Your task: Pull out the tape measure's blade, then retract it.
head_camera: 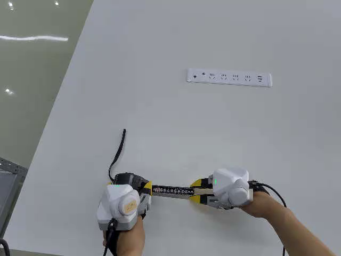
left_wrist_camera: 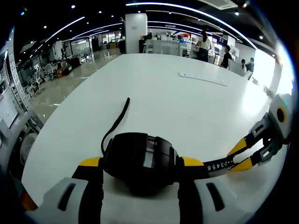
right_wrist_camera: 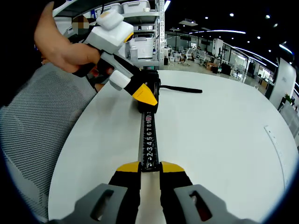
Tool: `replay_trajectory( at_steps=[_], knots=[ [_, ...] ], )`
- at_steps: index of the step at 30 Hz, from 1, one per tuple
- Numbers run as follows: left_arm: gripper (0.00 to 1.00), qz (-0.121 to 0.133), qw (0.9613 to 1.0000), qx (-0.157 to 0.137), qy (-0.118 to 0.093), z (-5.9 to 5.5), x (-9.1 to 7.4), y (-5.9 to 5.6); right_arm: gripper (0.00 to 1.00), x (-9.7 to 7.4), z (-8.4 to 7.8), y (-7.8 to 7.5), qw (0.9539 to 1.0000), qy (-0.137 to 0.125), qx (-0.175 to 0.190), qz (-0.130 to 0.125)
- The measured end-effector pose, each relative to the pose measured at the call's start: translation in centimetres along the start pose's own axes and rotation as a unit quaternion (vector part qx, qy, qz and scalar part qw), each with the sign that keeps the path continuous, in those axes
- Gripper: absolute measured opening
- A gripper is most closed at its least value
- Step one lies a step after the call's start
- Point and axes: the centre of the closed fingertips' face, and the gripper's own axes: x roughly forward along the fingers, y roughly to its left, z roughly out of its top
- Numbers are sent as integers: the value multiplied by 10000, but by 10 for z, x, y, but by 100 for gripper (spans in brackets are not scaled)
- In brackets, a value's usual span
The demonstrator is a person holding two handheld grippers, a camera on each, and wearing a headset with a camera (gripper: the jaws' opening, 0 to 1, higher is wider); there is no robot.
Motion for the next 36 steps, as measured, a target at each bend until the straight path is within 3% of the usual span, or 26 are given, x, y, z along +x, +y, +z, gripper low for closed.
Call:
replay_trajectory(
  at_steps=[36],
  knots=[
    [62, -67, 9999, -151, 51, 0, -1, 2, 13, 18, 19, 1, 9999, -110, -25, 44]
  ],
)
